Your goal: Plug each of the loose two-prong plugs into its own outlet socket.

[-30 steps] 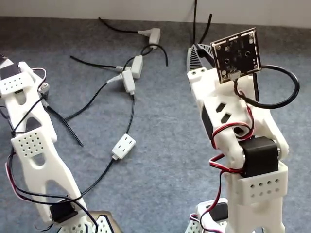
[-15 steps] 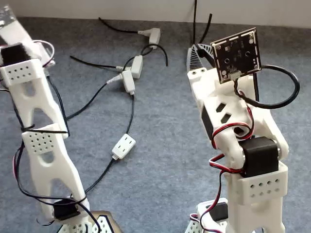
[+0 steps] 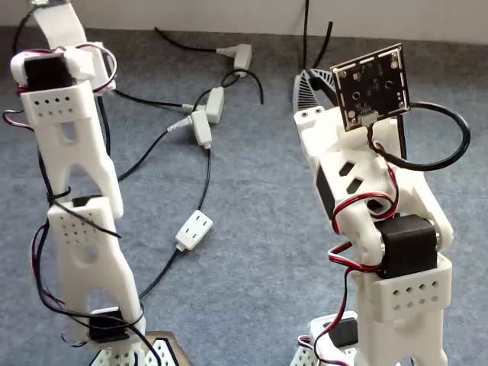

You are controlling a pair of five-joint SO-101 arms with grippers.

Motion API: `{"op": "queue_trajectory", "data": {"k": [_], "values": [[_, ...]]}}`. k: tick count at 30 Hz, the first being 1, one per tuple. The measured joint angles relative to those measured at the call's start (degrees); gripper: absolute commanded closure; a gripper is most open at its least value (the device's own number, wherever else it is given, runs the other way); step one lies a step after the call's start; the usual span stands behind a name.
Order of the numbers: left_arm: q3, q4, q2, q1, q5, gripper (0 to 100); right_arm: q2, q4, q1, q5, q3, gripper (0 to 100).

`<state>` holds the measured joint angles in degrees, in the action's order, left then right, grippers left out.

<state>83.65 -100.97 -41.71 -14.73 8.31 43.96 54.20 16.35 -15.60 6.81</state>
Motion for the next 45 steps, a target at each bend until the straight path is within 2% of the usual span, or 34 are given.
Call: {"op": "queue_trajectory", "data": {"k": [7, 11, 14, 19, 30, 39, 45], "values": [[-27.9, 0.3, 22.8, 7.1, 0.0, 99, 0.0, 0.0, 0.0, 0.0, 0.0, 99.2], [-40.5, 4.7, 31.7, 10.3, 0.4, 99, 0.0, 0.0, 0.0, 0.0, 0.0, 99.2], [-49.1, 8.3, 36.3, 11.8, 3.3, 99, 0.0, 0.0, 0.0, 0.0, 0.0, 99.2], [-65.1, 17.9, 43.4, 14.4, 4.2, 99, 0.0, 0.0, 0.0, 0.0, 0.0, 99.2], [-105.4, 46.9, 67.5, 19.3, 4.7, 99, 0.0, 0.0, 0.0, 0.0, 0.0, 99.2], [-135.7, 76.1, 84.4, 23.8, 4.6, 99, 0.0, 0.0, 0.0, 0.0, 0.0, 99.2], [-153.8, 97.5, 97.1, 24.4, 4.7, 99, 0.0, 0.0, 0.0, 0.0, 0.0, 99.2]]}}
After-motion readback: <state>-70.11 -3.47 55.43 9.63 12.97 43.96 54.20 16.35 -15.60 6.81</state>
